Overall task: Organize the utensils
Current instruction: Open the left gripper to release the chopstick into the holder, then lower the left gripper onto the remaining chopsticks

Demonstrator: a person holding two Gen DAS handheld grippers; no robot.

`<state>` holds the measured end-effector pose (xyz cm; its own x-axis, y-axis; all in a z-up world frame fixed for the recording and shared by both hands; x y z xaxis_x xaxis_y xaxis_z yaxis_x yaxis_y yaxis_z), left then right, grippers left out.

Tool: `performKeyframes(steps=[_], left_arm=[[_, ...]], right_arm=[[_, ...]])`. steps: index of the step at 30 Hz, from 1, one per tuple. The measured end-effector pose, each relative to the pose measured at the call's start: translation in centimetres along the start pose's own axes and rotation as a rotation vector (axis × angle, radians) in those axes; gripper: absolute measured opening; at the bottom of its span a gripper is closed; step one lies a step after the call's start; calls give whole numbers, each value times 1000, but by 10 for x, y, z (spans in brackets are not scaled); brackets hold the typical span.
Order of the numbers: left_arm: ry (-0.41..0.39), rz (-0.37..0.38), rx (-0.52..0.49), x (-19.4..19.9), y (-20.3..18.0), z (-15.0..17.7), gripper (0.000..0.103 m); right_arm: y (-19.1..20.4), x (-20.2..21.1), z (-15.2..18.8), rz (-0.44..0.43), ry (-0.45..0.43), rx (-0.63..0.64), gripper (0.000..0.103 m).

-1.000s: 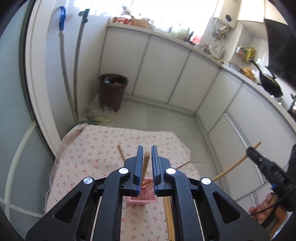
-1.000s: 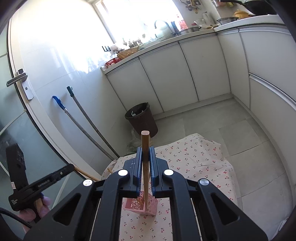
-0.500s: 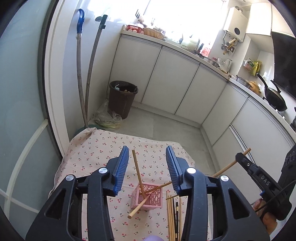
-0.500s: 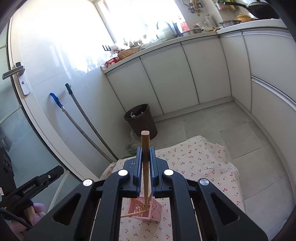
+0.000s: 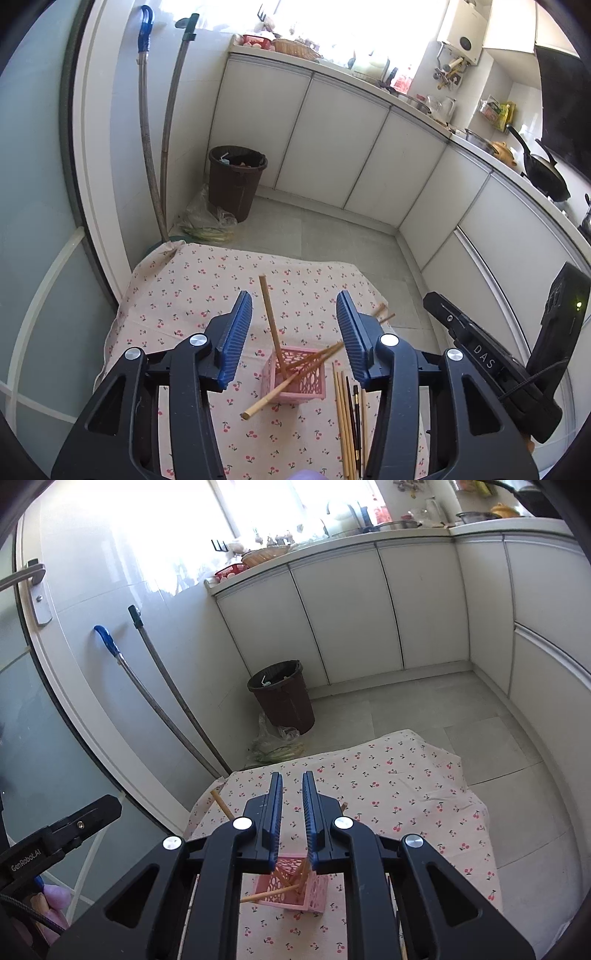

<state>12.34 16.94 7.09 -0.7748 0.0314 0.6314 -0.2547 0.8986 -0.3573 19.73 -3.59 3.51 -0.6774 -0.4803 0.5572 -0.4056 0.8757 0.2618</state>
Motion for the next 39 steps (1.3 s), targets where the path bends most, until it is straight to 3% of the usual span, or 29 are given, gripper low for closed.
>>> performKeyframes(steps=[1,3,7,15,18,23,26,31,32,35,39], left_arm=[[9,3,-4,-1,-2,2,49],[24,7,-16,-4,-7,8,52],[36,-7,-55,-6,-20,24,59],[86,-15,-127,-15,-43,51,67],[94,-5,-137,-17,-50,61,77],[126,1,-158,-24,-64,76,81],[143,7,-161,-29,-73,85,90],[334,53,-183,-61,-87,105,96],[376,55,-190,-70,-90,112,96],[477,37,-234,-96,-97,134,96],[590,-6,-248,-134,-100,165,96]], right_arm=[[1,1,1,0,7,11,17],[2,8,6,14,14,33,41],[-2,21,18,59,33,73,43],[-42,51,45,174,52,57,77],[-61,58,53,222,60,45,82],[-88,70,63,283,75,37,84],[-99,81,67,310,73,51,84],[-112,112,63,287,85,69,85],[-114,119,61,272,81,62,89],[-125,136,64,225,77,31,96],[-154,117,80,227,160,-78,96]])
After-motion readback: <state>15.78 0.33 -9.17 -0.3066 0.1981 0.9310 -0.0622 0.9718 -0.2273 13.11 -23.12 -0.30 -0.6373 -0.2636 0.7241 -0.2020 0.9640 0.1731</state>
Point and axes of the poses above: each gripper's, at about its wrist camera, not at the fingertips, and x roughly against the way its jaws point, y to its left, z to its underside, the point moved 1 cm from there along -x, roughly the way its jaws point, and after that the axes turned 6 degrees about x, right-handed, at the moved point
